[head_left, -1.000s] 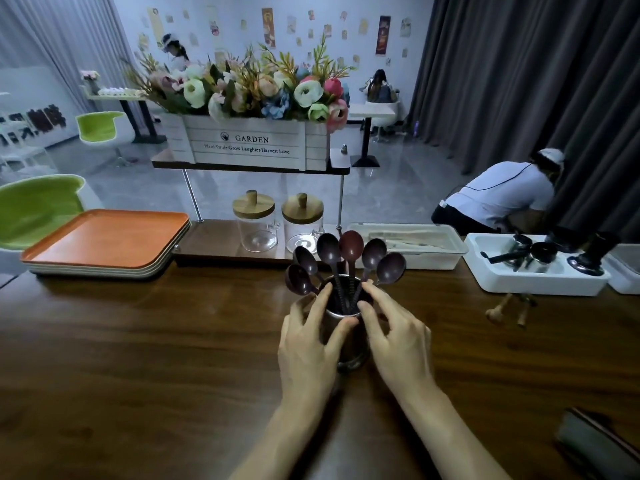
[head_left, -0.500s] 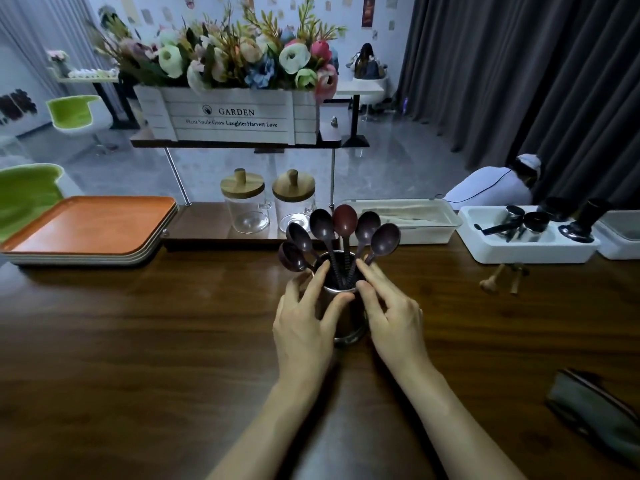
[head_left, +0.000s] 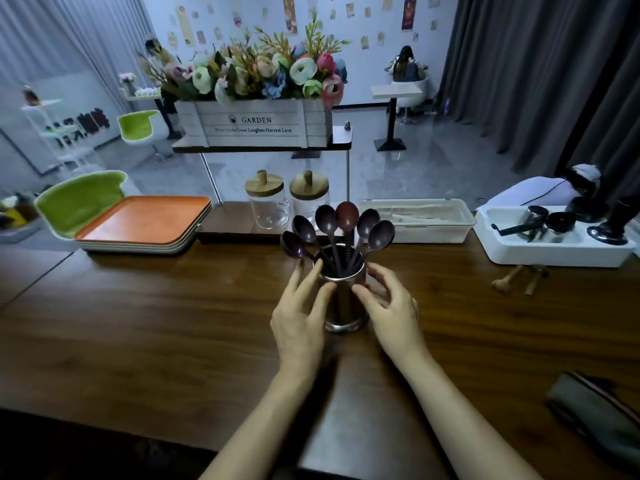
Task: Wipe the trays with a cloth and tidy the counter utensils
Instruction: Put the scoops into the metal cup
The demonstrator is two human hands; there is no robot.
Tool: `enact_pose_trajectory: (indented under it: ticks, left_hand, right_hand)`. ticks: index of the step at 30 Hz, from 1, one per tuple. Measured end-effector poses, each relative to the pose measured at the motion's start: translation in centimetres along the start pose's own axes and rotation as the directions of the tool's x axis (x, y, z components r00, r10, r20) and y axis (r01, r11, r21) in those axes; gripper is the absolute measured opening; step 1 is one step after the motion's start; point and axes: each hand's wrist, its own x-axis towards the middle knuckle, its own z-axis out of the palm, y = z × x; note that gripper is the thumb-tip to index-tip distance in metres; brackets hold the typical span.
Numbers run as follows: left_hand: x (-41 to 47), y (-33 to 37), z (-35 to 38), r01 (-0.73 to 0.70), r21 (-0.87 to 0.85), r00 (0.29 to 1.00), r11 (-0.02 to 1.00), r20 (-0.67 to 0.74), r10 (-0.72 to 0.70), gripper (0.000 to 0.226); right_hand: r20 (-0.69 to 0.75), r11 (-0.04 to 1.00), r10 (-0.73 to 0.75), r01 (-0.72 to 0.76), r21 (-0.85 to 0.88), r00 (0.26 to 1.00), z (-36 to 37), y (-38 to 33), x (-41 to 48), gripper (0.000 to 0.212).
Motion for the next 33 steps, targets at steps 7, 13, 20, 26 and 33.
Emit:
enact_pose_trajectory:
  ticks: [7,13,20,26,33]
  left_hand:
    - [-0.9,-0.9,-0.6,0.204,-0.092,0.978,0.975,0.068,-0.198,0.058]
    - [1.6,-1.0,-1.8,0.254,-0.128,0.955,0.959,0.189,-0.228,0.061]
    - [7.2,-5.1,-8.6,0.235,-0.067,0.961,0.97,0.165,-0.222,0.072]
    - [13.3,-9.2,-14.7,0.191,0.029,0.968,0.981,0.157,-0.193,0.075]
    - [21.5,-11.9,-17.2,0.14,-0.15,0.957,0.979,0.273,-0.095,0.069]
  right_hand:
    - [0.11,0.996,0.066,-0.071,0.045,0.992,-0.7,-0.7,0.2,0.063]
    - [0.076,0.996,0.087,-0.086,-0.022,0.993,1.3,-1.3,1.4,0.06]
    - [0.082,0.999,0.022,-0.02,-0.027,0.996,10.9,-3.6,3.5,0.062]
    - [0.142,1.0,0.019,-0.019,-0.004,0.99,20.1,-5.0,6.2,0.062]
    - [0.097,1.0,0.012,-0.01,-0.019,0.995,27.0,-6.3,11.9,0.068]
